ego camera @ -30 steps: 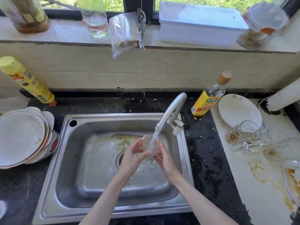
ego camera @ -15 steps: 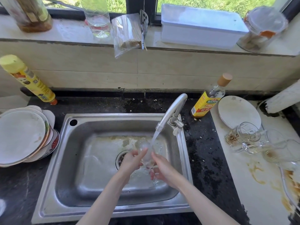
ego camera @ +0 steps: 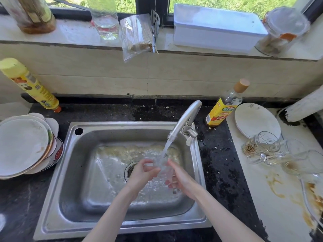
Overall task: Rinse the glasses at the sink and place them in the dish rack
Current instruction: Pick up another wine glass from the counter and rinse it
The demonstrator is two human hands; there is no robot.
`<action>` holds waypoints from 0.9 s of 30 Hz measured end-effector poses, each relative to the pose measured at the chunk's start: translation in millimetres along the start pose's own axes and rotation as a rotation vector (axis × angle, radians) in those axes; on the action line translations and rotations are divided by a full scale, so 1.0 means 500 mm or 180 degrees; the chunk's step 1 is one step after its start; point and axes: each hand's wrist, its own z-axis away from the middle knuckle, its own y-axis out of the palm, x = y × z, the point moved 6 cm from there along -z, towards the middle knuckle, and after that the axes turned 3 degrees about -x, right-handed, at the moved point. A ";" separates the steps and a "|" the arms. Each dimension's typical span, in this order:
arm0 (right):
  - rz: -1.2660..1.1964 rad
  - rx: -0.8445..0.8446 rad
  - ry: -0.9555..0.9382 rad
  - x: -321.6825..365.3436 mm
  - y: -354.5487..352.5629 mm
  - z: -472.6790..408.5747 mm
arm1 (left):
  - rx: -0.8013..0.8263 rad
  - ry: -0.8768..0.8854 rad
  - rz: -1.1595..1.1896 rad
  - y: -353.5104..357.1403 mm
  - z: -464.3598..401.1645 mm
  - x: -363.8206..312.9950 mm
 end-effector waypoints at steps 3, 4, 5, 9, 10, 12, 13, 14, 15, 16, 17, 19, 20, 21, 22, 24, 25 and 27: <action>-0.0256 -0.0202 -0.0373 0.020 0.001 -0.004 | -0.0288 0.0511 -0.0122 -0.004 0.007 -0.030; -0.0300 -0.0245 -0.0451 0.025 0.002 -0.008 | -0.0404 0.0799 -0.0263 -0.009 0.009 -0.042; -0.0304 -0.0290 -0.0501 0.029 0.002 -0.010 | -0.0481 0.1109 -0.0437 -0.012 0.012 -0.055; -0.0680 -0.0281 -0.0551 0.034 0.004 -0.019 | -0.0470 0.2267 -0.1282 -0.015 0.024 -0.093; -0.0701 -0.0266 -0.0529 0.036 0.003 -0.019 | -0.0482 0.2533 -0.1580 -0.015 0.028 -0.103; -0.0439 -0.0282 -0.0547 0.044 -0.005 -0.015 | -0.0253 0.2923 -0.2199 -0.003 0.036 -0.128; -0.0319 -0.0252 -0.0537 0.048 -0.008 -0.012 | 0.0108 0.2906 -0.2366 0.008 0.040 -0.138; -0.0230 -0.0196 -0.0489 0.050 -0.008 -0.009 | 0.0620 0.2700 -0.2419 0.022 0.043 -0.142; -0.0113 -0.0110 -0.0461 0.054 -0.007 -0.004 | 0.1118 0.2343 -0.2380 0.034 0.042 -0.139; 0.0015 -0.0041 -0.0464 0.059 -0.006 0.000 | 0.1498 0.1947 -0.2309 0.042 0.040 -0.131; 0.0113 -0.0009 -0.0500 0.062 -0.004 0.001 | 0.1672 0.1649 -0.2243 0.045 0.035 -0.124; 0.0120 0.0083 -0.0677 0.068 -0.003 0.004 | 0.1529 0.1471 -0.2088 0.039 0.020 -0.122; 0.0139 0.0173 -0.0755 0.070 -0.002 0.006 | 0.1356 0.1446 -0.1949 0.033 0.015 -0.125; 0.0153 0.0257 -0.0817 0.072 0.001 0.008 | 0.1175 0.1403 -0.1793 0.027 0.011 -0.127; 0.0147 0.0348 -0.0859 0.072 0.004 0.011 | 0.1010 0.1345 -0.1643 0.023 0.007 -0.126; 0.0220 0.0397 -0.0892 0.078 0.007 0.019 | 0.0707 0.1301 -0.1489 0.015 0.000 -0.121; 0.0263 0.0371 -0.0881 0.081 0.007 0.022 | 0.0607 0.1342 -0.1557 0.014 -0.001 -0.119; 0.0325 0.0319 -0.0876 0.079 0.007 0.018 | 0.0703 0.1374 -0.1779 0.016 -0.002 -0.112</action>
